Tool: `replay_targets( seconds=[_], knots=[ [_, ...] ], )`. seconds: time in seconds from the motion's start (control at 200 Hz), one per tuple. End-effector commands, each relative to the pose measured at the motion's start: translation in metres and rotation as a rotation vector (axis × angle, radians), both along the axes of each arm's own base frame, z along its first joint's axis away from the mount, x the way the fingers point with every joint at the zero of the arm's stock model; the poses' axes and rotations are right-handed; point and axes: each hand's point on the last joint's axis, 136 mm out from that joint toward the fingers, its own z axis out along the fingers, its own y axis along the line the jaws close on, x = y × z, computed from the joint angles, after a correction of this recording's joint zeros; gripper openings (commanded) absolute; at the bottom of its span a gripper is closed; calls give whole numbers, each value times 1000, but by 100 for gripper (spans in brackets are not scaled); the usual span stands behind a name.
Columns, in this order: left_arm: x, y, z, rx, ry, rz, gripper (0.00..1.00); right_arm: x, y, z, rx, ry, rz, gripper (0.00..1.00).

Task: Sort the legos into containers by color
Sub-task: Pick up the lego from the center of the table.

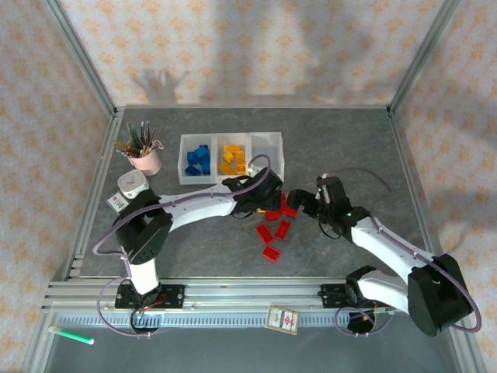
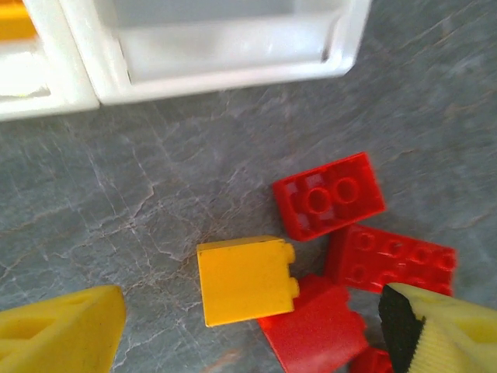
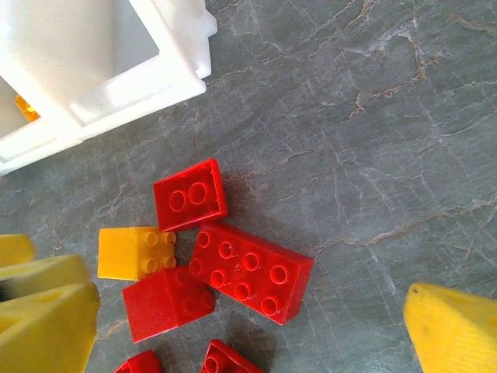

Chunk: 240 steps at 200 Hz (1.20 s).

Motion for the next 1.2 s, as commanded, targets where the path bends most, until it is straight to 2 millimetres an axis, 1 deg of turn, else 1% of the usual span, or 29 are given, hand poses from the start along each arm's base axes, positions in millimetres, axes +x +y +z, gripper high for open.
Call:
replay_targets(
  seconds=[0.0,0.09,0.12,0.13,0.14,0.205,0.29,0.465,0.596,0.741,0.921,1.031,1.066,1.071,1.081,1.196],
  knots=[
    [0,-1,-14,29,24,15,87,-1,-9,-1,-19,-11,-38,100],
    [1,-4,-24,32,32,7,87,-2,-10,-1,-22,-13,-39,100],
    [2,-5,-22,29,29,7,87,-2,-10,-2,-22,-11,-38,100],
    [1,-5,-31,46,42,7,87,-2,-10,-2,-21,-12,-38,100],
    [1,-5,-34,51,47,7,86,-2,-10,-2,-21,-14,-38,100],
    [4,-4,-40,72,50,12,84,-2,-10,-2,-20,-13,-37,100],
    [7,-2,-42,88,41,26,81,-2,-9,-1,-17,-15,-35,100],
    [8,2,-50,97,47,40,75,-1,-9,0,-18,-20,-34,100],
    [7,5,-53,97,43,52,68,-1,-9,-1,-15,-20,-33,100],
    [7,15,-59,109,52,77,60,0,-8,0,-11,-20,-30,100],
    [7,21,-55,101,41,96,49,0,-7,1,-6,-23,-27,100],
    [8,21,-45,71,19,98,42,1,-5,1,4,-21,-23,100],
    [7,22,-47,73,19,98,40,1,-3,3,12,-24,-17,100],
    [7,22,-41,62,10,98,40,1,-2,4,14,-24,-15,100],
    [7,21,-36,52,2,99,39,1,-2,4,17,-24,-14,100],
    [9,27,-19,38,-31,117,34,2,1,12,23,-37,0,100]
  ],
)
